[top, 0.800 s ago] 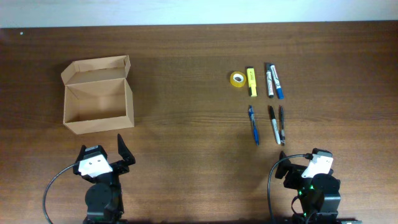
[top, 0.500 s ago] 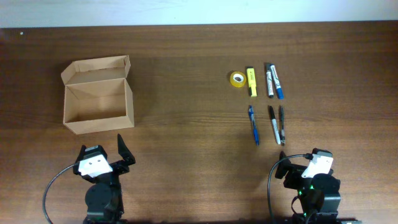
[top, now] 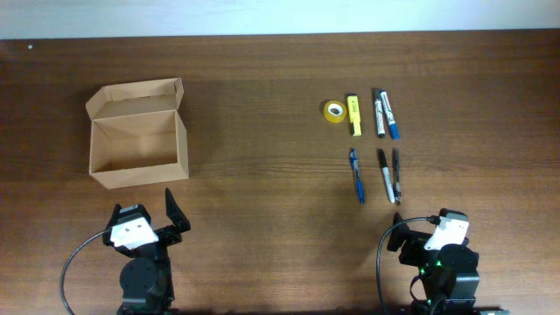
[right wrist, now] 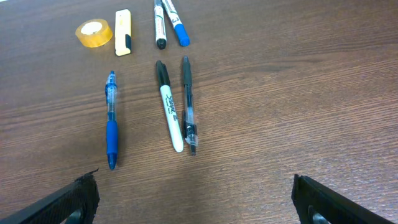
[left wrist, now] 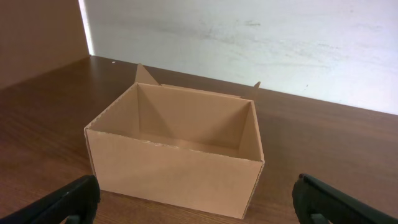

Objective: Pack container

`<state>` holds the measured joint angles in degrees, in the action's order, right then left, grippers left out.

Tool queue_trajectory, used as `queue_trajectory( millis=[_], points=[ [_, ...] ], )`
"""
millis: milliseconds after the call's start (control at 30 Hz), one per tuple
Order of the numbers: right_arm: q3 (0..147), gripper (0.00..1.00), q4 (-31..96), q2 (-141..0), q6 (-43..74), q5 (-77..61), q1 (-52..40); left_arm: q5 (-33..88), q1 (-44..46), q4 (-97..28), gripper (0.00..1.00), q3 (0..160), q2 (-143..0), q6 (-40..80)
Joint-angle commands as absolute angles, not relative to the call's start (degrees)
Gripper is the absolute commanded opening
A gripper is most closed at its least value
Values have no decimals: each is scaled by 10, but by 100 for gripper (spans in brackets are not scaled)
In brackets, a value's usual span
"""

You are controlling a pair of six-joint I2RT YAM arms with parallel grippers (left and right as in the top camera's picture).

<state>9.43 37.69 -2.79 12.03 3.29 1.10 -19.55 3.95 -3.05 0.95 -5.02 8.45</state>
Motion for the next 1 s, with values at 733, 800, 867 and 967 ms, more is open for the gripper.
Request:
queue_trajectory(
  millis=[733, 800, 867, 967],
  points=[
    [90, 99, 377, -21, 125, 30, 15, 36, 36, -20, 100, 6, -52, 112],
    [90, 99, 377, -21, 125, 30, 15, 62, 36, -4, 100, 6, -52, 170],
    [90, 99, 377, -21, 125, 30, 15, 69, 36, -13, 100, 13, -52, 209],
    [90, 99, 377, -21, 125, 30, 15, 69, 36, -44, 100, 39, -54, 225]
  ],
)
